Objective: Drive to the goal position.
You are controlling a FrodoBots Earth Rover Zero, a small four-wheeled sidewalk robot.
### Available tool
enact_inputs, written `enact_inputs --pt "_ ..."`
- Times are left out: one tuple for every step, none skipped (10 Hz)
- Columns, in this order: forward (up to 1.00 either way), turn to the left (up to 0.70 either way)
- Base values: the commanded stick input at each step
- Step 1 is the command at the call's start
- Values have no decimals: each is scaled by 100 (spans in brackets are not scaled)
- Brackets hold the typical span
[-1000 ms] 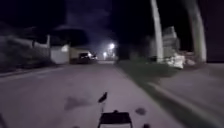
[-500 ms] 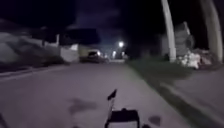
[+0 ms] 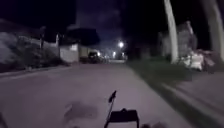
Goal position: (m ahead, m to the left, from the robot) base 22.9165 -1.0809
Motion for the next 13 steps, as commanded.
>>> enact_inputs --pt "50 0" --pt "50 0" --pt "50 0" --pt "50 0" --pt "50 0" --pt "50 0" --pt "50 0" --pt "50 0" --pt "50 0" --pt "50 0" --pt "50 0" --pt "50 0" --pt "50 0"
